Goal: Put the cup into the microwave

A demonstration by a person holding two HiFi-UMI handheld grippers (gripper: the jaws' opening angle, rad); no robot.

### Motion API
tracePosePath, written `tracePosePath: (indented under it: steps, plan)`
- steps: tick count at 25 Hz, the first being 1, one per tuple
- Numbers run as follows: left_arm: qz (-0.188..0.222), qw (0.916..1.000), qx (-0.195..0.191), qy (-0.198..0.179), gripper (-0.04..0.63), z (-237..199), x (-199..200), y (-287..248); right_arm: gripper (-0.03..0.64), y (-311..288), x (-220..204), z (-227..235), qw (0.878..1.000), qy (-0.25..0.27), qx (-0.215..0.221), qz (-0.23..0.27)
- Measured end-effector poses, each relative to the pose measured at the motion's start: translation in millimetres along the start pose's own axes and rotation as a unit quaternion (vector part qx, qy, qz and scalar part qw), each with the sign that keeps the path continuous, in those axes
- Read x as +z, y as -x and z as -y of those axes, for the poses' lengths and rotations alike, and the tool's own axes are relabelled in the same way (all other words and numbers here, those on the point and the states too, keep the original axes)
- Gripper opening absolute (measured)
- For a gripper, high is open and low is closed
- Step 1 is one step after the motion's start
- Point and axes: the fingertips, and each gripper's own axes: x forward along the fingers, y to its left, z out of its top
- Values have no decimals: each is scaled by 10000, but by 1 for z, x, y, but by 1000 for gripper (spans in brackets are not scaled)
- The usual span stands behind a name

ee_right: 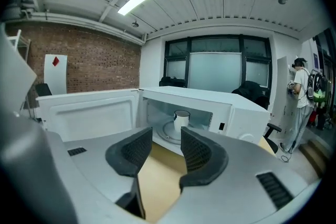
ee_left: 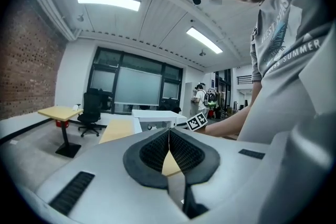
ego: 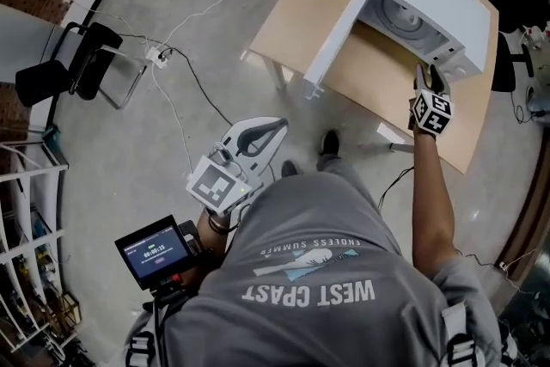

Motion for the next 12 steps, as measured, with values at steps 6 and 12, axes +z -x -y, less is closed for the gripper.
tracePosePath:
  steps: [6,12]
  plan:
    - [41,9996,-287,-61,21,27,-7,12,175,73,25,-28,9980,-199,389,447]
    - [51,9971,-763,-69,21,56,-17,16,76,153,62,-55,9928,-218,690,950]
